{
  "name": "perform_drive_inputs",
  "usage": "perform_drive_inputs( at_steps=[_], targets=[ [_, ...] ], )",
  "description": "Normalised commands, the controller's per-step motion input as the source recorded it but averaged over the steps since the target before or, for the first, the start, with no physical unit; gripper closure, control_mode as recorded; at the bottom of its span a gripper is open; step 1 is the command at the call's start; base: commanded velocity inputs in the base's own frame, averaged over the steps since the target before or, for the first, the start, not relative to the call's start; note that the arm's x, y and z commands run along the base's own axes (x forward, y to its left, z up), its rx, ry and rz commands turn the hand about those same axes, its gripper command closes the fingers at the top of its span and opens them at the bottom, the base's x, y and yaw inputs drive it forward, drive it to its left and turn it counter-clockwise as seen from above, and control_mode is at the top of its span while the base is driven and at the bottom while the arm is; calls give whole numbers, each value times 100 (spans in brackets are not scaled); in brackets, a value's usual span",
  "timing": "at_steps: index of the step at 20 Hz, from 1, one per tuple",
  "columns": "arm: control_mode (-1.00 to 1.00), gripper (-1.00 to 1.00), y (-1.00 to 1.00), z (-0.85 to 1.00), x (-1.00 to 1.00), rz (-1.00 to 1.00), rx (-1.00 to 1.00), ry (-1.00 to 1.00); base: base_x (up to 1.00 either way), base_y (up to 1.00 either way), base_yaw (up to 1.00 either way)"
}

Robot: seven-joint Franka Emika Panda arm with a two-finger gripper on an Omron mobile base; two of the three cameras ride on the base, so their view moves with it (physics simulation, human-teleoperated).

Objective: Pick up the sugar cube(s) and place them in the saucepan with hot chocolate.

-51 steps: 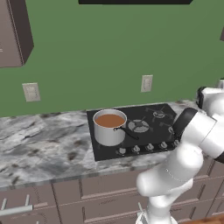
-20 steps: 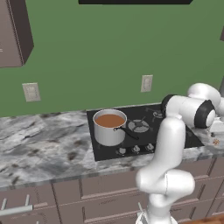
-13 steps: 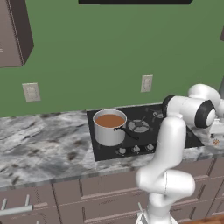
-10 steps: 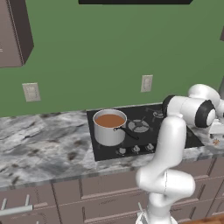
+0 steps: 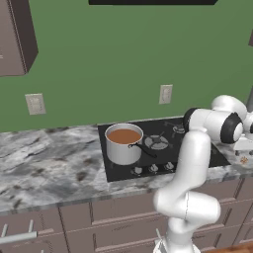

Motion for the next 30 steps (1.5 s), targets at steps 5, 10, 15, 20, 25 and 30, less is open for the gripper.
perform_drive_inputs(
  at_steps=[5,10,15,20,25,30],
  targets=[
    [-100,-100,-4,-7,-10,0,0,1,0,0,0],
    [-100,-100,0,-6,-12,0,0,0,0,0,0],
    [-100,-100,0,-7,-4,0,0,0,0,0,0],
    [-100,-100,0,-15,0,0,0,0,0,0,0],
    [-100,-100,0,-19,0,0,0,0,0,0,0],
    [-100,-100,0,-16,0,0,0,0,0,0,0]
  ],
)
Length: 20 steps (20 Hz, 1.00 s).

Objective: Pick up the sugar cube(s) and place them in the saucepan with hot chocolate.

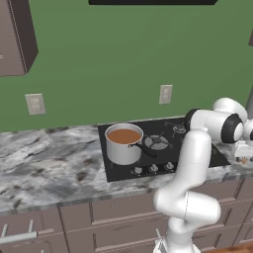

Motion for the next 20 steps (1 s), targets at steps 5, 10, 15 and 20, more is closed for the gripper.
perform_drive_inputs(
  at_steps=[5,10,15,20],
  targets=[
    [-100,-100,0,-2,0,0,0,0,0,0,0],
    [-100,-100,0,0,0,0,0,0,0,0,0],
    [-100,100,0,0,0,0,0,0,0,0,0],
    [-100,100,0,0,0,0,0,0,0,0,0]
  ],
)
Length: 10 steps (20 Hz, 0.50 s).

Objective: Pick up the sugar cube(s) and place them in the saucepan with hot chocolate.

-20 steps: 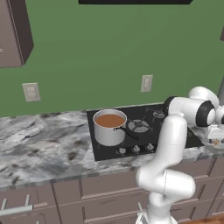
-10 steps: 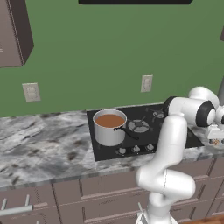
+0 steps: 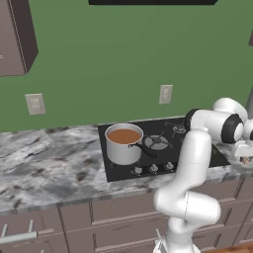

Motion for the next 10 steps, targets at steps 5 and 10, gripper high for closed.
perform_drive_inputs(
  at_steps=[5,10],
  targets=[
    [-100,100,-1,0,0,0,0,0,0,0,0],
    [-100,100,0,8,-12,0,0,0,0,0,0]
  ],
)
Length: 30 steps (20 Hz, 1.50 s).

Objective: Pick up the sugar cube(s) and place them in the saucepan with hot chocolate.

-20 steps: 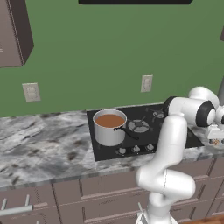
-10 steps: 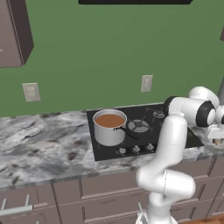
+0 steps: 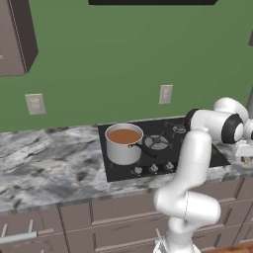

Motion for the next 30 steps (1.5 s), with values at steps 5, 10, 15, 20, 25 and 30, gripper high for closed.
perform_drive_inputs(
  at_steps=[5,10,15,20,25,30],
  targets=[
    [-100,100,3,64,-40,0,0,-13,0,0,0],
    [-100,100,32,95,-39,0,0,-23,0,0,0],
    [-100,100,95,66,-2,0,-8,-11,0,0,0],
    [-100,100,100,78,0,0,-15,0,0,0,0],
    [-100,100,100,58,9,0,-13,0,0,0,0],
    [-100,100,100,33,14,2,-4,0,0,0,0]
  ],
)
